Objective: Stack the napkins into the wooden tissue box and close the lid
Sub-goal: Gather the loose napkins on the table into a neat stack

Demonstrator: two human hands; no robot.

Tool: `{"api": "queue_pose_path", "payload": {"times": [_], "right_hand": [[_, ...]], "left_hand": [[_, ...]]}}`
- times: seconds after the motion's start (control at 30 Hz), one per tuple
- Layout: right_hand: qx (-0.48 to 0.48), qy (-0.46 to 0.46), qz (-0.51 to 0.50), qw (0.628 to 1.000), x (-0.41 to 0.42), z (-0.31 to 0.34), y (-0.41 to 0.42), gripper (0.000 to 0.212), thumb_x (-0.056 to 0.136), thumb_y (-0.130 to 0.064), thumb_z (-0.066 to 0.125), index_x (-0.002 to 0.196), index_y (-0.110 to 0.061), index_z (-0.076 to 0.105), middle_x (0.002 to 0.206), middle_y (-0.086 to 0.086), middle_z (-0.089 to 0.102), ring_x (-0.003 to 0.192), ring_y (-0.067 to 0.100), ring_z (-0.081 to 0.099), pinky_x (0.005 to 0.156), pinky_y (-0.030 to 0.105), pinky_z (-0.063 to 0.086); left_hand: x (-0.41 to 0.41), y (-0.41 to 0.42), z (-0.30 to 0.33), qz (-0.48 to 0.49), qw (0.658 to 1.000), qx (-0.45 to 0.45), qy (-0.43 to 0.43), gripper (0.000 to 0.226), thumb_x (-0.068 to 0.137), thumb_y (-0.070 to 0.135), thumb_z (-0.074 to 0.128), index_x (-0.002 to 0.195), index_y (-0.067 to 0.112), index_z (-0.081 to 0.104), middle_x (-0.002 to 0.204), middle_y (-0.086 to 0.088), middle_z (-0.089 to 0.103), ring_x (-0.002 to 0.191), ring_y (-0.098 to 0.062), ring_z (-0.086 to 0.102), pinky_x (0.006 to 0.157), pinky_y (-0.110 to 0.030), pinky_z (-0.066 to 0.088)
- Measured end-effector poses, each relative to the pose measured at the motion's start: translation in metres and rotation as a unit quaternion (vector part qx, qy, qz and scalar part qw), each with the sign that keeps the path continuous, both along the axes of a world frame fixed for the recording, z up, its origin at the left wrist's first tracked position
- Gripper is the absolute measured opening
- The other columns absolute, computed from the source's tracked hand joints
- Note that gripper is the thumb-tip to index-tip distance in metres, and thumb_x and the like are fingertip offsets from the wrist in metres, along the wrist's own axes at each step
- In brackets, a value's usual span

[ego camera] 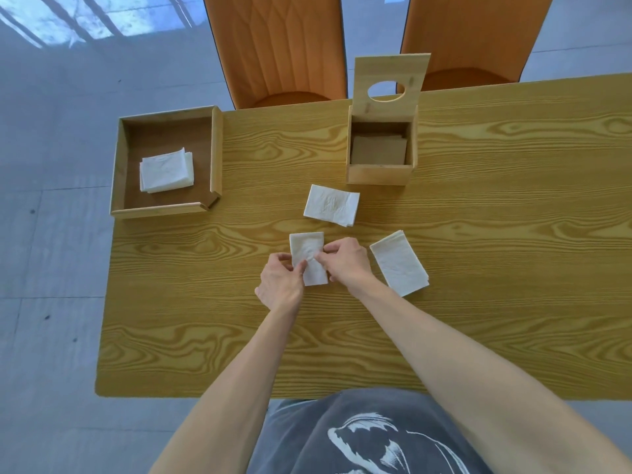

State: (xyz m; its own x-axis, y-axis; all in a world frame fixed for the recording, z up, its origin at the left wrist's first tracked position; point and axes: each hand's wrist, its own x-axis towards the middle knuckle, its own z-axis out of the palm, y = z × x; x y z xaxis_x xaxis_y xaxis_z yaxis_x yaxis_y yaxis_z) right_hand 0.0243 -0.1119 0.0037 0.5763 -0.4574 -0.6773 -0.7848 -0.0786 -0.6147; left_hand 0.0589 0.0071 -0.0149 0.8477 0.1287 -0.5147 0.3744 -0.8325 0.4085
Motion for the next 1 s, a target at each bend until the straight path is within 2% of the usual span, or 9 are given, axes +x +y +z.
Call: {"api": "queue_pose_path", "payload": {"times": [0.07, 0.2, 0.33, 0.4, 0.47, 0.67, 0.8, 0.9, 1.0], "right_hand": [[-0.001, 0.007, 0.003, 1.000, -0.001, -0.001, 0.002, 0.017, 0.084, -0.025, 0.072, 0.083, -0.008, 0.072, 0.089, 0.011, 0.075, 0.083, 0.026, 0.071, 0.082, 0.047, 0.056], [-0.021, 0.005, 0.029, 0.999, -0.005, 0.000, 0.001, 0.030, 0.082, -0.032, 0.073, 0.106, -0.014, 0.070, 0.105, 0.004, 0.072, 0.101, 0.022, 0.065, 0.088, 0.041, 0.053], [-0.030, -0.041, 0.024, 0.998, -0.014, 0.004, -0.006, 0.027, 0.084, -0.027, 0.070, 0.106, -0.011, 0.066, 0.104, 0.005, 0.070, 0.098, 0.025, 0.064, 0.081, 0.040, 0.053], [-0.037, -0.069, 0.013, 0.997, -0.021, 0.009, -0.013, 0.022, 0.086, -0.024, 0.068, 0.102, -0.009, 0.067, 0.099, 0.005, 0.070, 0.093, 0.023, 0.064, 0.078, 0.039, 0.052], [-0.042, -0.094, 0.003, 0.995, -0.032, 0.013, -0.024, 0.020, 0.089, -0.024, 0.066, 0.100, -0.008, 0.068, 0.095, 0.004, 0.070, 0.087, 0.020, 0.063, 0.074, 0.036, 0.051], [-0.085, -0.094, -0.029, 0.992, -0.071, 0.015, -0.068, 0.020, 0.092, -0.022, 0.064, 0.087, -0.004, 0.068, 0.081, 0.006, 0.066, 0.071, 0.018, 0.055, 0.060, 0.030, 0.039], [-0.104, -0.067, -0.031, 0.992, -0.090, 0.010, -0.090, 0.024, 0.092, -0.023, 0.062, 0.077, -0.004, 0.064, 0.073, 0.005, 0.062, 0.065, 0.017, 0.051, 0.053, 0.029, 0.034], [-0.125, -0.038, -0.011, 0.991, -0.095, 0.001, -0.097, 0.029, 0.090, -0.027, 0.064, 0.071, -0.005, 0.060, 0.069, 0.001, 0.061, 0.065, 0.019, 0.053, 0.055, 0.033, 0.034], [-0.166, 0.003, 0.011, 0.986, -0.095, -0.007, -0.097, 0.024, 0.086, -0.032, 0.067, 0.076, -0.010, 0.065, 0.075, 0.001, 0.066, 0.072, 0.023, 0.061, 0.056, 0.034, 0.039]], "left_hand": [[-0.001, 0.002, -0.002, 0.025, 0.999, -0.035, 0.029, 0.030, 0.085, 0.045, 0.069, 0.105, 0.023, 0.065, 0.095, 0.009, 0.068, 0.099, -0.019, 0.067, 0.094, -0.045, 0.050], [-0.002, 0.003, -0.001, 0.094, 0.981, -0.155, 0.072, 0.030, 0.086, 0.037, 0.072, 0.106, 0.015, 0.068, 0.097, 0.000, 0.072, 0.090, -0.019, 0.068, 0.083, -0.037, 0.055], [-0.007, -0.002, 0.012, 0.080, 0.948, -0.284, 0.115, 0.021, 0.089, 0.025, 0.072, 0.103, 0.013, 0.064, 0.095, -0.005, 0.073, 0.078, -0.014, 0.067, 0.065, -0.025, 0.053], [-0.010, -0.007, 0.018, 0.053, 0.937, -0.311, 0.146, 0.026, 0.089, 0.027, 0.072, 0.108, 0.013, 0.063, 0.095, -0.003, 0.074, 0.071, -0.010, 0.066, 0.057, -0.020, 0.051], [-0.011, -0.014, 0.022, 0.027, 0.930, -0.323, 0.173, 0.028, 0.088, 0.029, 0.073, 0.109, 0.014, 0.065, 0.094, -0.001, 0.076, 0.071, -0.010, 0.068, 0.058, -0.020, 0.051], [-0.008, -0.040, 0.027, -0.080, 0.926, -0.314, 0.194, 0.019, 0.090, 0.030, 0.070, 0.101, 0.016, 0.068, 0.083, 0.003, 0.077, 0.064, -0.008, 0.069, 0.059, -0.023, 0.047], [0.009, -0.048, 0.021, -0.117, 0.962, -0.229, 0.096, 0.014, 0.087, 0.035, 0.071, 0.095, 0.023, 0.069, 0.087, 0.002, 0.075, 0.069, -0.012, 0.069, 0.061, -0.026, 0.051], [0.031, -0.053, 0.020, -0.105, 0.983, -0.152, 0.016, 0.030, 0.086, 0.041, 0.070, 0.111, 0.025, 0.065, 0.093, 0.009, 0.070, 0.082, -0.012, 0.069, 0.078, -0.035, 0.058], [0.052, -0.061, 0.017, -0.110, 0.987, -0.111, -0.034, 0.046, 0.085, 0.043, 0.070, 0.125, 0.025, 0.056, 0.107, 0.006, 0.067, 0.095, -0.015, 0.066, 0.086, -0.041, 0.056]]}}
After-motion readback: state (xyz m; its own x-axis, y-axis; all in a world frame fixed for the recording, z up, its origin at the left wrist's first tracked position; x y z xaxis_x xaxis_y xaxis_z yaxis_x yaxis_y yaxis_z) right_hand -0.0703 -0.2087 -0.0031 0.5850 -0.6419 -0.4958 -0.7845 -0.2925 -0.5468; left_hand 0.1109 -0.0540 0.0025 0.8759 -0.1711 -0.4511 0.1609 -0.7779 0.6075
